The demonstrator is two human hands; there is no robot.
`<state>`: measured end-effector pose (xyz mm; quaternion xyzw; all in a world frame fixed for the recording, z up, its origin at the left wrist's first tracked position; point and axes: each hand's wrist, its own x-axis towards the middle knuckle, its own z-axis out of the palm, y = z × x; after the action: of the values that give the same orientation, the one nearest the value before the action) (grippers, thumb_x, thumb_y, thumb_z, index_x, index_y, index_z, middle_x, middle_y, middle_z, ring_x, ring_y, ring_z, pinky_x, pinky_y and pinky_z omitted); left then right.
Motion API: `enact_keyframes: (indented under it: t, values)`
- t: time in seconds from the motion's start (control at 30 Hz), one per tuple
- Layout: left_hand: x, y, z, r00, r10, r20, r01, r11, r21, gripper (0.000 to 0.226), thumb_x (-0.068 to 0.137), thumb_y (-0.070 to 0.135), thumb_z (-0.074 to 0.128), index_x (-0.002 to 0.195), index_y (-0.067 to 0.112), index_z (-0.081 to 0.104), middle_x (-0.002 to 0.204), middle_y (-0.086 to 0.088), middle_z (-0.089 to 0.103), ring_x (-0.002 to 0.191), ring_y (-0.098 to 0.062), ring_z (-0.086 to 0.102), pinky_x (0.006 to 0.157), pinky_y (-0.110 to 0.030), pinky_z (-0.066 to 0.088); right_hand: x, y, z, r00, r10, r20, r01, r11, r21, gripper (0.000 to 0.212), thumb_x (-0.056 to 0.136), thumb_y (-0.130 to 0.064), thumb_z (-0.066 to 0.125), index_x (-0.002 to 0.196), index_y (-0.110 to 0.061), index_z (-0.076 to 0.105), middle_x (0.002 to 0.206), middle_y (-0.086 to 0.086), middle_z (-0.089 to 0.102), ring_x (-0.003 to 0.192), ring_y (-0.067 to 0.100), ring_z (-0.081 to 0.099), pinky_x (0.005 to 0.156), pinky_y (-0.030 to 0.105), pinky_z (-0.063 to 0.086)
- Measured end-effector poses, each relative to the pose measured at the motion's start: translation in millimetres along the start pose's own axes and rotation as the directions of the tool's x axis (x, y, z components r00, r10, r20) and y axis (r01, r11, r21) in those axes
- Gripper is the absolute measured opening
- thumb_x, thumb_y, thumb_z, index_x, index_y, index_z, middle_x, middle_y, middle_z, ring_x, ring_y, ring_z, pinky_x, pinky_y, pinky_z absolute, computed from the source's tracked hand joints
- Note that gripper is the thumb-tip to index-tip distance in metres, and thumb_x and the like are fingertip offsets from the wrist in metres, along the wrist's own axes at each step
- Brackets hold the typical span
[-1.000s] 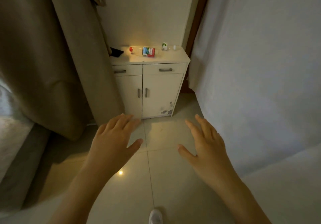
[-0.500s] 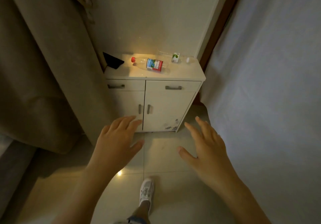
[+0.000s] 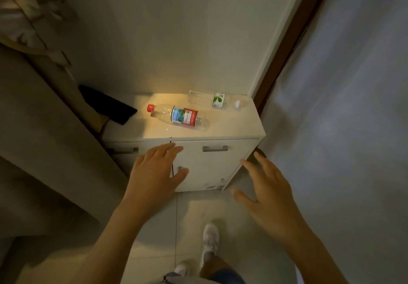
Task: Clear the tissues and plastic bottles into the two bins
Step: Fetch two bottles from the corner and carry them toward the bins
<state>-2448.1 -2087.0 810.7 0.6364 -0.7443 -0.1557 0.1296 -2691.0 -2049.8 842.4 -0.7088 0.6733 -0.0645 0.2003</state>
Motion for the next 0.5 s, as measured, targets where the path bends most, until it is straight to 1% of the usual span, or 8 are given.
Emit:
enact_keyframes:
  t: [0.1, 0.2, 0.27, 0.3, 0.33, 0.4, 0.47, 0.5]
  values:
    - [51, -3, 12, 0.994, -0.102, 0.026, 0.102, 0.995, 0.003, 0.061, 0.090, 0.055, 0.047, 0.144, 0.032, 0.030, 0.154, 0.007, 0.027, 0.142, -0.017, 0.025, 0.115, -0.042, 0.020, 65, 15, -1, 0.997, -0.045, 0.064, 0.047, 0.998, -0.035, 0.073, 0.084, -0.067, 0.043, 0.147, -0.037, 0.021, 0.160, -0.007, 0.004, 0.147, 0.017, 0.004, 0.117, 0.046, 0.018]
    - [106, -5, 24, 0.977, -0.208, 0.043, 0.206, 0.978, 0.042, 0.062, 0.090, 0.058, 0.042, 0.145, 0.034, 0.025, 0.156, 0.009, 0.022, 0.143, -0.016, 0.021, 0.116, -0.041, 0.018, 139, 22, -5, 0.983, -0.121, 0.137, 0.133, 0.988, -0.079, 0.068, 0.089, -0.059, 0.046, 0.147, -0.038, 0.018, 0.159, -0.008, 0.000, 0.146, 0.017, 0.000, 0.119, 0.045, 0.015]
    - [142, -8, 34, 0.958, -0.285, 0.024, 0.284, 0.958, 0.037, 0.063, 0.090, 0.059, 0.043, 0.145, 0.033, 0.026, 0.155, 0.008, 0.025, 0.141, -0.018, 0.027, 0.114, -0.042, 0.022, 188, 22, -9, 0.968, -0.174, 0.181, 0.193, 0.977, -0.095, 0.067, 0.090, -0.058, 0.046, 0.147, -0.037, 0.018, 0.159, -0.006, 0.001, 0.146, 0.018, 0.001, 0.118, 0.047, 0.017]
    - [158, -10, 40, 0.938, -0.346, 0.008, 0.346, 0.938, -0.002, 0.064, 0.089, 0.059, 0.046, 0.144, 0.032, 0.028, 0.153, 0.006, 0.030, 0.137, -0.018, 0.034, 0.111, -0.043, 0.028, 211, 22, -10, 0.958, -0.203, 0.203, 0.227, 0.968, -0.107, 0.068, 0.089, -0.058, 0.046, 0.147, -0.036, 0.018, 0.159, -0.005, 0.002, 0.146, 0.019, 0.002, 0.117, 0.048, 0.019]
    - [173, -12, 47, 0.903, -0.430, -0.018, 0.427, 0.901, -0.079, 0.065, 0.088, 0.059, 0.049, 0.144, 0.031, 0.030, 0.151, 0.005, 0.035, 0.132, -0.019, 0.041, 0.107, -0.043, 0.033, 232, 22, -10, 0.948, -0.231, 0.220, 0.260, 0.959, -0.112, 0.068, 0.089, -0.059, 0.046, 0.147, -0.035, 0.019, 0.159, -0.004, 0.003, 0.146, 0.020, 0.003, 0.117, 0.049, 0.020]
    - [202, -18, 63, 0.777, -0.629, -0.022, 0.597, 0.747, -0.292, 0.074, 0.083, 0.059, 0.056, 0.145, 0.030, 0.027, 0.148, 0.001, 0.040, 0.127, -0.022, 0.047, 0.100, -0.045, 0.041, 271, 23, -9, 0.928, -0.283, 0.243, 0.316, 0.943, -0.108, 0.068, 0.089, -0.059, 0.046, 0.146, -0.033, 0.021, 0.159, -0.003, 0.005, 0.146, 0.021, 0.004, 0.115, 0.050, 0.021]
    - [228, -24, 83, 0.642, -0.766, 0.035, 0.693, 0.560, -0.454, 0.089, 0.079, 0.061, 0.061, 0.148, 0.029, 0.016, 0.151, -0.004, 0.034, 0.128, -0.028, 0.047, 0.098, -0.048, 0.042, 304, 24, -5, 0.906, -0.327, 0.269, 0.366, 0.925, -0.107, 0.066, 0.090, -0.056, 0.048, 0.147, -0.031, 0.024, 0.159, -0.002, 0.006, 0.146, 0.022, 0.004, 0.115, 0.051, 0.021]
    - [240, -27, 92, 0.594, -0.803, 0.058, 0.716, 0.494, -0.494, 0.095, 0.077, 0.061, 0.064, 0.149, 0.029, 0.012, 0.152, -0.005, 0.031, 0.127, -0.030, 0.047, 0.098, -0.049, 0.043, 320, 25, -2, 0.896, -0.341, 0.285, 0.384, 0.917, -0.109, 0.065, 0.091, -0.054, 0.048, 0.147, -0.030, 0.024, 0.160, -0.001, 0.005, 0.146, 0.022, 0.003, 0.115, 0.051, 0.020]
